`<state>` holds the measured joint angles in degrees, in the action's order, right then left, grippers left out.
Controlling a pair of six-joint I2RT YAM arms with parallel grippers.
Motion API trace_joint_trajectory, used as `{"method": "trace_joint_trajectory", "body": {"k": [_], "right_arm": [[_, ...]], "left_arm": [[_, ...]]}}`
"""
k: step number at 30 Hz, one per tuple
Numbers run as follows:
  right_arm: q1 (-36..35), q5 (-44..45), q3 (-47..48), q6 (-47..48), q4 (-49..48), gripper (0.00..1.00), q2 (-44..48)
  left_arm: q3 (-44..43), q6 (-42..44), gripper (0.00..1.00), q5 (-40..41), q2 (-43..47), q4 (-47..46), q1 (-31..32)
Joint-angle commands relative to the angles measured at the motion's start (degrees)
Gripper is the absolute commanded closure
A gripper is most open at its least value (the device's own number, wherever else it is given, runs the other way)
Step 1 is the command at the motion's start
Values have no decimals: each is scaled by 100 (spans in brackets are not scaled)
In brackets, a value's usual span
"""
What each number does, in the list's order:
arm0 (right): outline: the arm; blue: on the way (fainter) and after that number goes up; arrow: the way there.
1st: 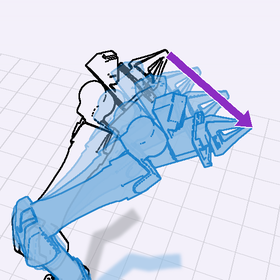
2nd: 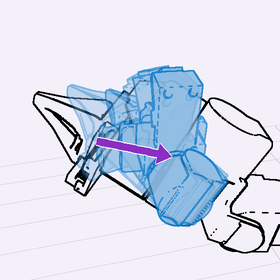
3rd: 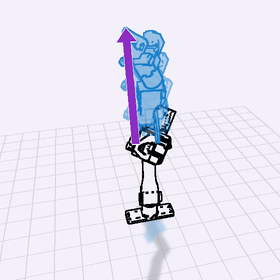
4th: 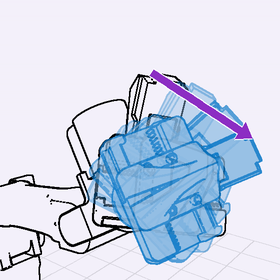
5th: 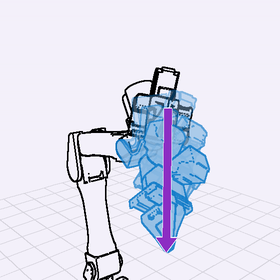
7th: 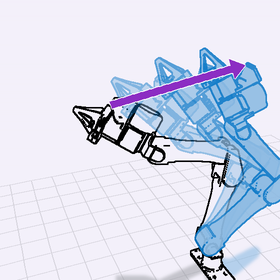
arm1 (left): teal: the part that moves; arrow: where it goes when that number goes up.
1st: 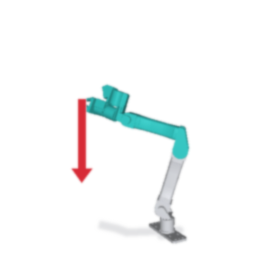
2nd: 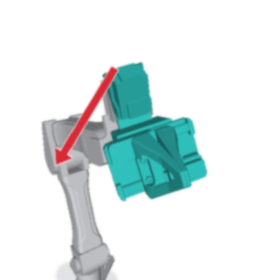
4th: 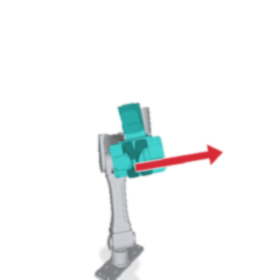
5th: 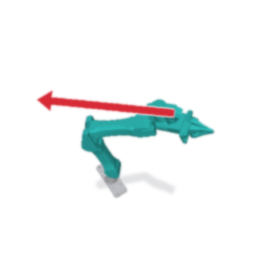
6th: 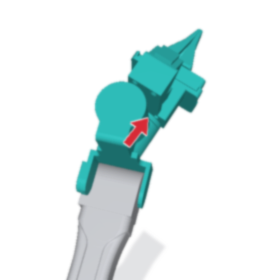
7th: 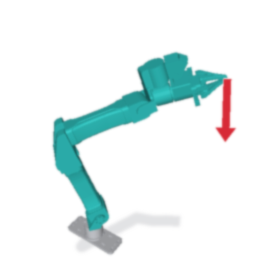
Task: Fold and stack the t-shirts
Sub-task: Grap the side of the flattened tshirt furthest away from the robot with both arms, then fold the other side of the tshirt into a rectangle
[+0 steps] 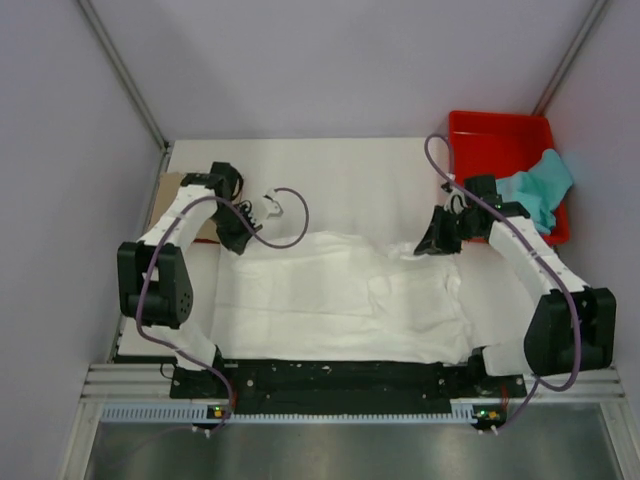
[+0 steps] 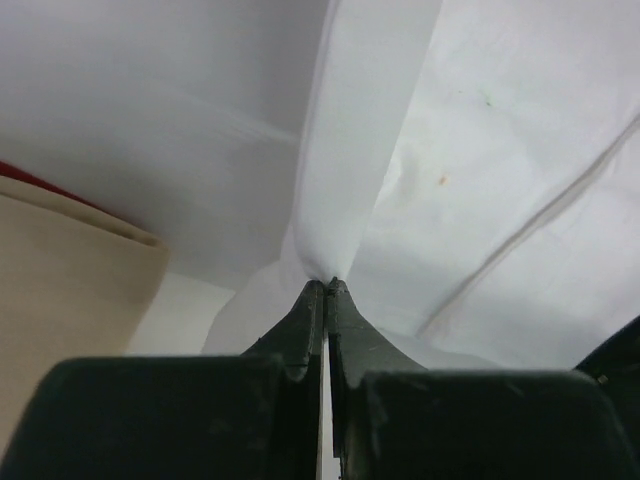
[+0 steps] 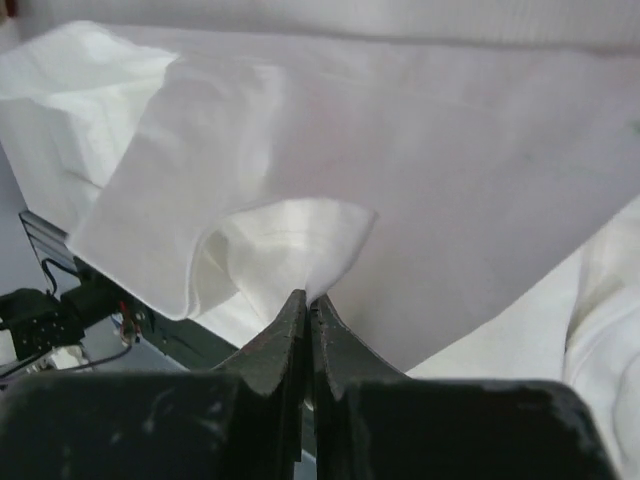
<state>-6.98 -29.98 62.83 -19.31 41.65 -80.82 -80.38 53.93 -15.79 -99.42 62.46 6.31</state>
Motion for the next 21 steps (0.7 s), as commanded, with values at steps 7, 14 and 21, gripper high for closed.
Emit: {"method": "trace_joint_trajectory", "body": {"k": [7,14,21], "right_arm": [[-31,220,-1413,-495,273,100,734],[-22,519,-1589,-468,528,100,1050],[-31,616,-1528,-310,581,100,1033]], "left_arm": [[1682,-146,100,287,897,206,108],[2359,38,86,366,1267,241,292],[2728,635,40,708,1942,497,310]]}}
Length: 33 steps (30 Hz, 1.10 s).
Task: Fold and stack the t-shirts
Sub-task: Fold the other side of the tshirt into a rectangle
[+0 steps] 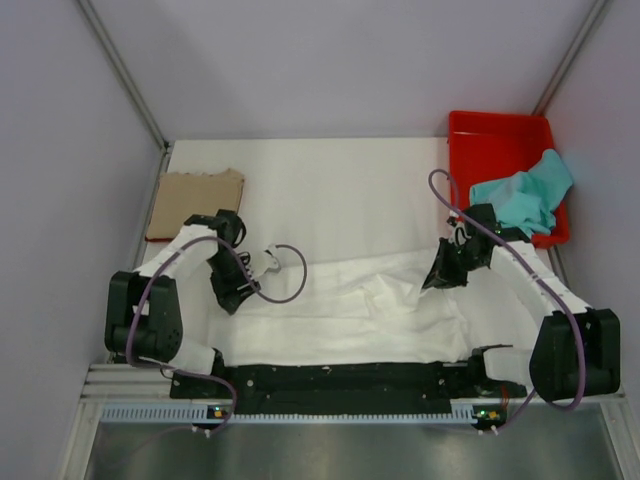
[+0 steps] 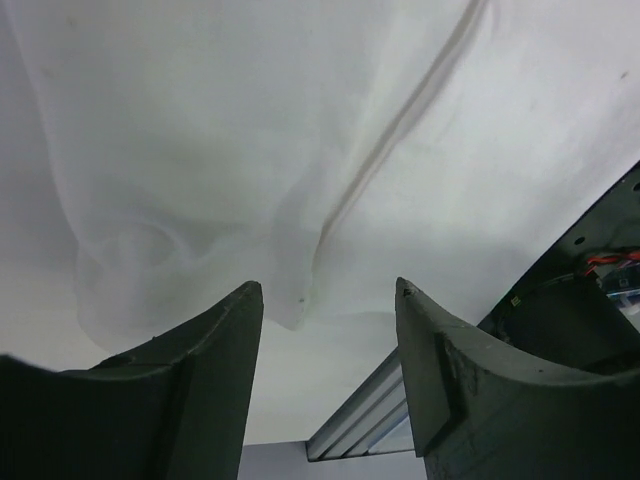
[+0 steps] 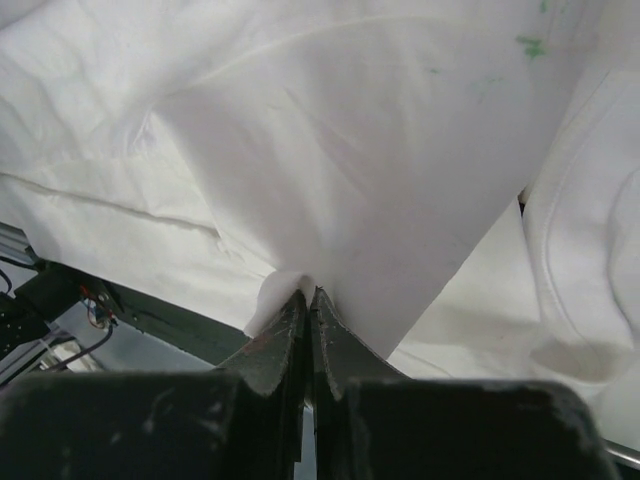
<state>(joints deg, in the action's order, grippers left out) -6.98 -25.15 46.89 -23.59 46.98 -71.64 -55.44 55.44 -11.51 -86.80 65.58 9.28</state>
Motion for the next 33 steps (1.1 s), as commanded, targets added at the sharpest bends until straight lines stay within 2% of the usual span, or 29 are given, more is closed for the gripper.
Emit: {"method": "trace_joint_trajectory", "body": {"k": [1,4,7,10,12,14,17,21,24,27,33], "right_arm": [[-22,142,92,144,39,100,97],[-22,115,197,223,30,100,-17],[-31,71,259,250,22,100,-43],[-31,62,294,276,30,100,-8],[-31,54,346,241,-31,100,-26],[-22,45,373,215,-145,100,-148],[21,115,399,206,-434,100,-482],[223,115,697,119,-891,100,-1289],[259,177,970,-48,-1208,100,-1852],[259,45,1076,-171,-1367,100,-2213],[285,115,839,-119,-1446,100,-2205]], "left_arm": [[305,564,37,368,822,-17,13],[358,381,33,360,753,-440,13],[665,344,33,605,639,-1037,21],[203,-49,34,143,490,-935,222],[-386,-409,35,-656,445,-758,608],[-791,-621,37,-1194,471,-967,1502],[-1335,-780,39,-1599,183,-1389,2629],[-2521,-982,39,-1951,-827,-1627,3745],[-2972,-1131,39,-2223,-1320,-2083,4195],[-2876,-1272,38,-2470,-1689,-2742,4363],[-2911,-1307,42,-2329,-2524,-3455,4837]]}}
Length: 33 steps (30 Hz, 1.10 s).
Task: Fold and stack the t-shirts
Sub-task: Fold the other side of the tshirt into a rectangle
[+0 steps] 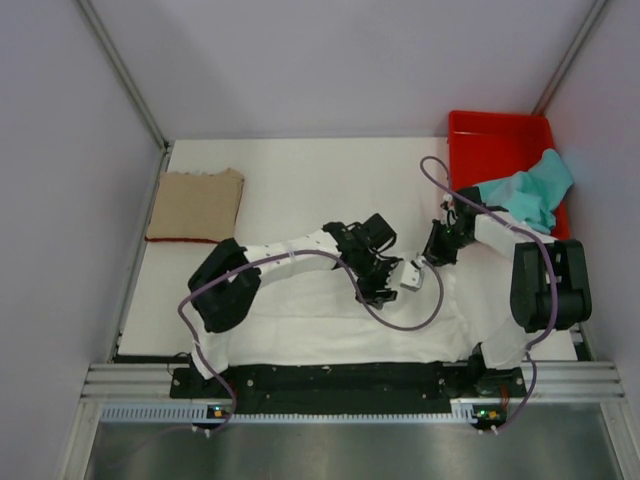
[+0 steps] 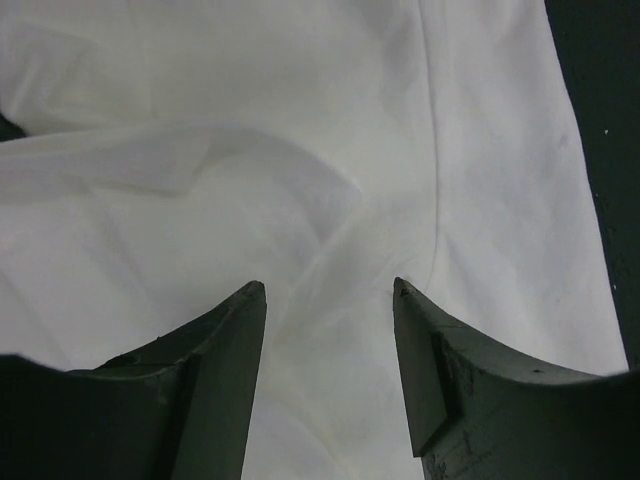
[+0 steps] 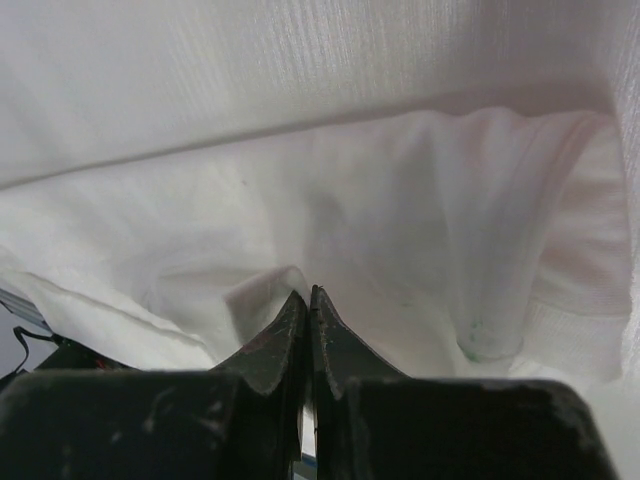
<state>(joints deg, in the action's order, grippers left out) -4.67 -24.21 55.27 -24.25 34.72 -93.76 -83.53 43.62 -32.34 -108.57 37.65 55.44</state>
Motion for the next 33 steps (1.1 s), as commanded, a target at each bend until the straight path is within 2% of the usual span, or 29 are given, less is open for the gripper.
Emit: {"method": "trace_joint_trajectory", "body": {"k": [1,3,10,13,21,23,26,33], "right_arm": [[54,13,2,-45,-220,100,15],[54,21,-51,-27,-229,100,33],[80,-31,-104,-10,-264,100,33],[89,-119,-139,-10,-264,100,68],[89,-84,-174,34,-281,100,59],[89,-102,-165,26,-273,100,77],[97,-111,-148,34,-247,100,138],[89,73,-95,166,191,100,586]], "left_arm": [[-155,-221,44,-290,-470,-741,230],[-234,-441,46,-256,-673,-917,230],[-59,-300,46,-476,-928,-934,388],[-172,-608,57,-370,-1043,-1119,389],[-42,-705,62,-273,-1122,-1268,406],[29,-828,73,-177,-1139,-1391,406],[-23,-986,100,-168,-1148,-1357,406],[-840,-978,100,-325,-833,-40,117]]}}
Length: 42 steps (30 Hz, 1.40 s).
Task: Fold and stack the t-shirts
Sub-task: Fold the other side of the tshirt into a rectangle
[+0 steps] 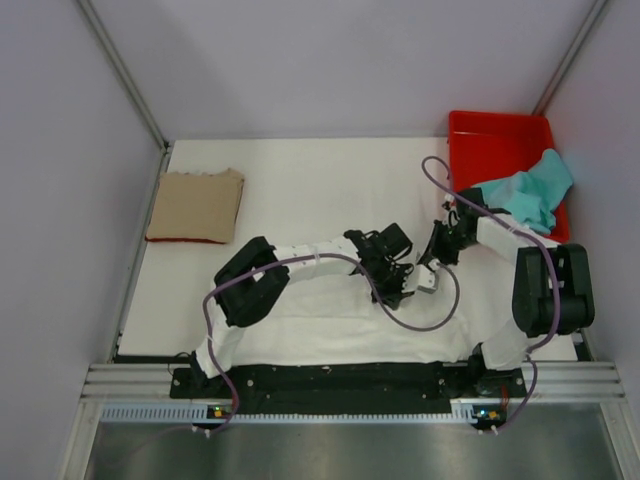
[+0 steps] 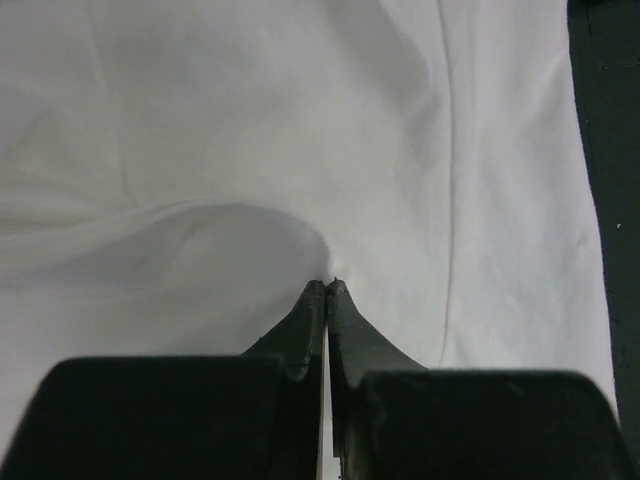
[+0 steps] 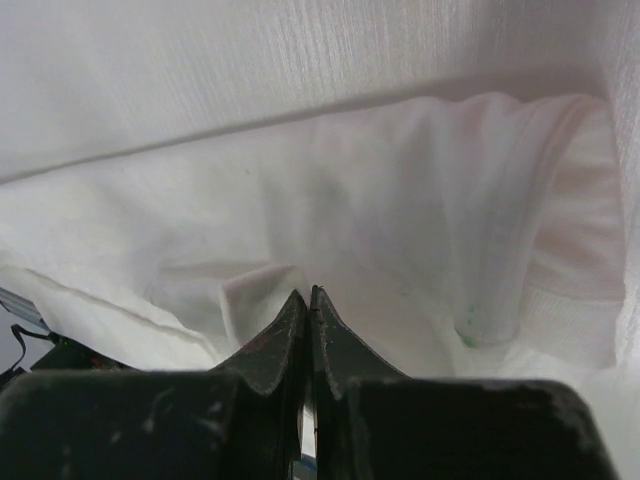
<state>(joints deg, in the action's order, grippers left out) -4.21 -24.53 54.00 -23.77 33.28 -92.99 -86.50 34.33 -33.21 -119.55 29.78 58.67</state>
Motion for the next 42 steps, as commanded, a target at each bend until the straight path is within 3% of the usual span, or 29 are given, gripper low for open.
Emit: {"method": "trace_joint_trajectory", "body": {"k": [1,14,22,27,31,34,36,37,39,40,42], "right_arm": [[43,168,41,162,485,100,553],[-229,467,-846,-48,1972,100,1994],[-476,519,-1286,-681,1779,100,2012],[-484,362,-1532,-884,1927,62,2066],[-484,484,-1419,-928,2673,56,2723],[-476,879,-902,-980,2974,57,3242],[-484,1012,-751,-1077,2573,62,3252],[-485,960,-750,-1112,2265,69,3139],[-484,627,-768,-1095,1440,94,2701],[-485,538,-733,-1077,1192,100,2403],[-519,476,-549,-955,796,100,1919]], "left_arm": [[-613,-14,100,-386,352,923,-303],[-140,820,100,-1406,1074,2259,-822],[555,541,100,-1627,951,1417,-884],[643,619,100,-1750,784,1408,-875],[660,759,100,-1820,731,1460,-840],[713,961,100,-1856,696,1601,-805],[740,1111,100,-1847,670,1654,-788],[748,1120,100,-1838,652,1636,-779],[714,1120,100,-1812,600,1636,-779],[687,1129,99,-1812,564,1645,-779],[670,1164,95,-1803,547,1680,-779]]}}
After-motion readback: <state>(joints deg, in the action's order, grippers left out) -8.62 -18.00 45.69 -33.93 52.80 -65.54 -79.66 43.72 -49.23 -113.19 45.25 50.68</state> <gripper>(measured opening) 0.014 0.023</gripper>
